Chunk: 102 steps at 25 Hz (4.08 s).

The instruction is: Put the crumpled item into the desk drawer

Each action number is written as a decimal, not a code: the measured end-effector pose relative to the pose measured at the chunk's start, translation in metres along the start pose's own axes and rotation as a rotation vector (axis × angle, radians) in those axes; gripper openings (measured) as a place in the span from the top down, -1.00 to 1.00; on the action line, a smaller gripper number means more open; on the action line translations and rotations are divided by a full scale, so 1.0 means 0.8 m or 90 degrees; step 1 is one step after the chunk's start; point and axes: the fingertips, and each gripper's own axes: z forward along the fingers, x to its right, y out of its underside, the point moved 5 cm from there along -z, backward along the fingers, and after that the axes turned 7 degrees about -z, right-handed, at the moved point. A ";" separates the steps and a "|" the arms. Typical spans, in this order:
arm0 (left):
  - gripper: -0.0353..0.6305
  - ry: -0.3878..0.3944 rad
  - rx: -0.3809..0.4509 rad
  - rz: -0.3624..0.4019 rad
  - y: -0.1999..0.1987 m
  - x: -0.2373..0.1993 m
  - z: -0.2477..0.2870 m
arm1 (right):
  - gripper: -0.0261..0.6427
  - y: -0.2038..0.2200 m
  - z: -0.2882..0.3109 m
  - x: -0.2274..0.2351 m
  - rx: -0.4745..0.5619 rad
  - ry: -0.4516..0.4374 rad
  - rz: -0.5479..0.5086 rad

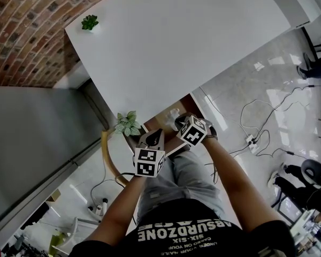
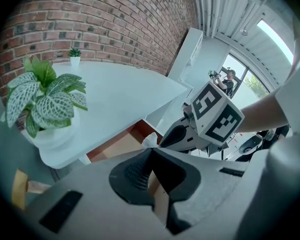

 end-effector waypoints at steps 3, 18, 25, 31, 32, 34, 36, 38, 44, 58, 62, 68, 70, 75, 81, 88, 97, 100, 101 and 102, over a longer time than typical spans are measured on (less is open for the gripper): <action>0.88 -0.001 -0.004 -0.003 0.003 -0.004 0.002 | 0.92 0.003 0.006 0.002 -0.006 -0.002 -0.001; 0.88 -0.006 -0.017 0.002 0.012 -0.017 0.018 | 0.92 0.006 0.029 0.003 -0.023 -0.012 -0.020; 0.88 -0.004 -0.025 0.009 0.018 -0.018 0.023 | 0.92 0.008 0.039 0.005 -0.032 -0.018 -0.032; 0.88 0.004 -0.024 0.014 0.020 -0.016 0.027 | 0.92 0.010 0.045 0.007 -0.050 -0.021 -0.042; 0.88 0.006 -0.026 0.015 0.021 -0.016 0.028 | 0.92 0.012 0.047 0.008 -0.053 -0.021 -0.042; 0.88 0.007 -0.029 0.018 0.023 -0.015 0.030 | 0.92 0.016 0.053 0.009 -0.059 -0.022 -0.042; 0.88 0.008 -0.031 0.018 0.024 -0.015 0.031 | 0.92 0.018 0.059 0.009 -0.065 -0.025 -0.044; 0.88 0.009 -0.033 0.018 0.025 -0.016 0.032 | 0.92 0.020 0.063 0.009 -0.070 -0.028 -0.049; 0.88 0.013 -0.038 0.020 0.028 -0.016 0.038 | 0.92 0.023 0.076 0.010 -0.087 -0.031 -0.073; 0.88 0.014 -0.047 0.016 0.036 -0.022 0.047 | 0.92 0.037 0.103 0.011 -0.135 -0.047 -0.121; 0.88 0.015 -0.051 0.014 0.038 -0.027 0.050 | 0.92 0.039 0.108 0.011 -0.144 -0.051 -0.131; 0.88 0.015 -0.057 0.013 0.043 -0.031 0.056 | 0.92 0.044 0.120 0.013 -0.155 -0.052 -0.147; 0.88 0.015 -0.059 0.015 0.046 -0.033 0.060 | 0.92 0.046 0.124 0.015 -0.162 -0.053 -0.154; 0.88 0.019 -0.062 0.011 0.049 -0.036 0.064 | 0.92 0.049 0.133 0.016 -0.172 -0.059 -0.164; 0.88 0.019 -0.067 0.007 0.053 -0.040 0.069 | 0.92 0.054 0.145 0.019 -0.186 -0.066 -0.170; 0.88 0.014 -0.071 -0.004 0.053 -0.046 0.074 | 0.92 0.061 0.159 0.023 -0.208 -0.066 -0.165; 0.88 0.014 -0.071 -0.009 0.053 -0.048 0.079 | 0.91 0.064 0.171 0.024 -0.218 -0.063 -0.167; 0.88 0.013 -0.068 -0.012 0.052 -0.048 0.080 | 0.91 0.065 0.174 0.022 -0.222 -0.063 -0.164; 0.88 0.013 -0.067 -0.013 0.052 -0.048 0.080 | 0.90 0.065 0.175 0.022 -0.224 -0.063 -0.164; 0.88 0.013 -0.066 -0.013 0.052 -0.048 0.081 | 0.89 0.065 0.177 0.022 -0.227 -0.064 -0.163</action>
